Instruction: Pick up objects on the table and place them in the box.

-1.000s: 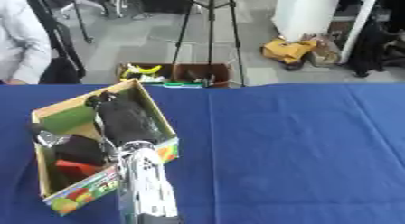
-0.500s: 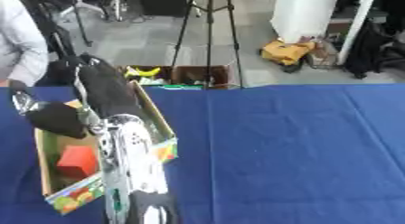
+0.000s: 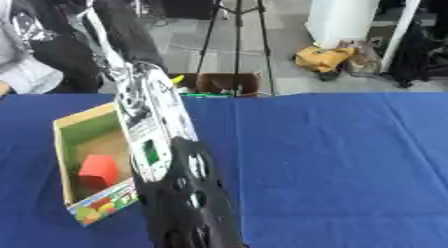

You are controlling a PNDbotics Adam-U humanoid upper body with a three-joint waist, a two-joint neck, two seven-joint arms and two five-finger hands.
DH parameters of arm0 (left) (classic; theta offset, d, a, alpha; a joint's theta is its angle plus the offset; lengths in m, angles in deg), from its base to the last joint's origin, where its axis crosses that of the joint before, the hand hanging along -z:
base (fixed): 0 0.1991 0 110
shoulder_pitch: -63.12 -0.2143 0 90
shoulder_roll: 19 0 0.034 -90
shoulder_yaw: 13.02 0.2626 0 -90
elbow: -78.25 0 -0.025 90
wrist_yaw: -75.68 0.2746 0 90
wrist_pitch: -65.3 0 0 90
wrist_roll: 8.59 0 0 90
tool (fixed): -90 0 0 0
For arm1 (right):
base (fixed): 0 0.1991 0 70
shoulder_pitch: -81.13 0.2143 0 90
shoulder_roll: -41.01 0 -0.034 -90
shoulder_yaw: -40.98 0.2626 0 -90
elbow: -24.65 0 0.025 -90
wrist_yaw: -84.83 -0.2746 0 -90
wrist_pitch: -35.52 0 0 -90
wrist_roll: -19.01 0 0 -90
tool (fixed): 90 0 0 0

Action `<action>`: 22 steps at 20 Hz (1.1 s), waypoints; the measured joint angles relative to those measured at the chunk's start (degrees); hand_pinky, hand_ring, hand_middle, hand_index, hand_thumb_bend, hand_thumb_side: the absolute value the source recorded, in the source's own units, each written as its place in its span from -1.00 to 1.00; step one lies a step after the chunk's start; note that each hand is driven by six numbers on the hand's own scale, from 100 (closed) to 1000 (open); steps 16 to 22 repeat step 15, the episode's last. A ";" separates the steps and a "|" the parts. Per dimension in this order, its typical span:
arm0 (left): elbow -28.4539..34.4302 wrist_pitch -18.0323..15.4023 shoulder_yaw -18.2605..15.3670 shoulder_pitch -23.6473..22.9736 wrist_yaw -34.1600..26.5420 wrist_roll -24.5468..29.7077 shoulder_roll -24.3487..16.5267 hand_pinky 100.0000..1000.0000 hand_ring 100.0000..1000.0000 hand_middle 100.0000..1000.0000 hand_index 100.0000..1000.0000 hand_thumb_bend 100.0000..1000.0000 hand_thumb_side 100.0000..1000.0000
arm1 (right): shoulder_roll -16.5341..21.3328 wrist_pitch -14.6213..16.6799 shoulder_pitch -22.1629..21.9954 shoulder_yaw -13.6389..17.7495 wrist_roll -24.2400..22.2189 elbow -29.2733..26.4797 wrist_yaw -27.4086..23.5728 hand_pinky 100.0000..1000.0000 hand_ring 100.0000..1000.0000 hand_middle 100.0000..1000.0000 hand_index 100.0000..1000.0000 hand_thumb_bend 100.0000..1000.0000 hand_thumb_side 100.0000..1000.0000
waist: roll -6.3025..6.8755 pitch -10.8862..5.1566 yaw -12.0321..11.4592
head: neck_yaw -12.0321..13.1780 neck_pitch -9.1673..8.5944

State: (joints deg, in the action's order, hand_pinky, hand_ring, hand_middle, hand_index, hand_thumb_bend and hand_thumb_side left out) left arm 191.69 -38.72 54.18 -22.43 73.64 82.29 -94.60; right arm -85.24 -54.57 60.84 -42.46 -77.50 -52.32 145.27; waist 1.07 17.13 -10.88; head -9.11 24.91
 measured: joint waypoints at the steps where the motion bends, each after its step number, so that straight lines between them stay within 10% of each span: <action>1: 0.00 0.04 0.00 -0.04 -0.02 -0.05 0.00 -0.48 0.07 0.25 0.77 0.05 0.74 | 0.70 -0.01 0.05 -0.35 0.14 0.12 -1.31 0.49 0.69 0.42 0.54 -0.79 0.52 | 0.08 -0.19 0.15 | 0.13 0.24; 15: 0.00 -0.32 -0.26 -0.49 -0.39 -1.79 -0.73 -0.47 0.11 0.26 0.77 0.04 0.77 | 16.37 0.93 -3.57 -6.39 2.95 -8.10 -26.00 0.49 0.70 0.46 0.57 -1.00 0.77 | 0.92 -1.75 3.74 | 2.65 2.71; 22: 0.00 -0.32 -0.26 -0.49 -0.39 -1.79 -0.73 -0.47 0.11 0.26 0.77 0.04 0.77 | 16.37 0.93 -3.57 -6.39 2.95 -8.10 -26.00 0.49 0.70 0.46 0.57 -1.00 0.77 | 0.92 -1.75 3.74 | 2.65 2.71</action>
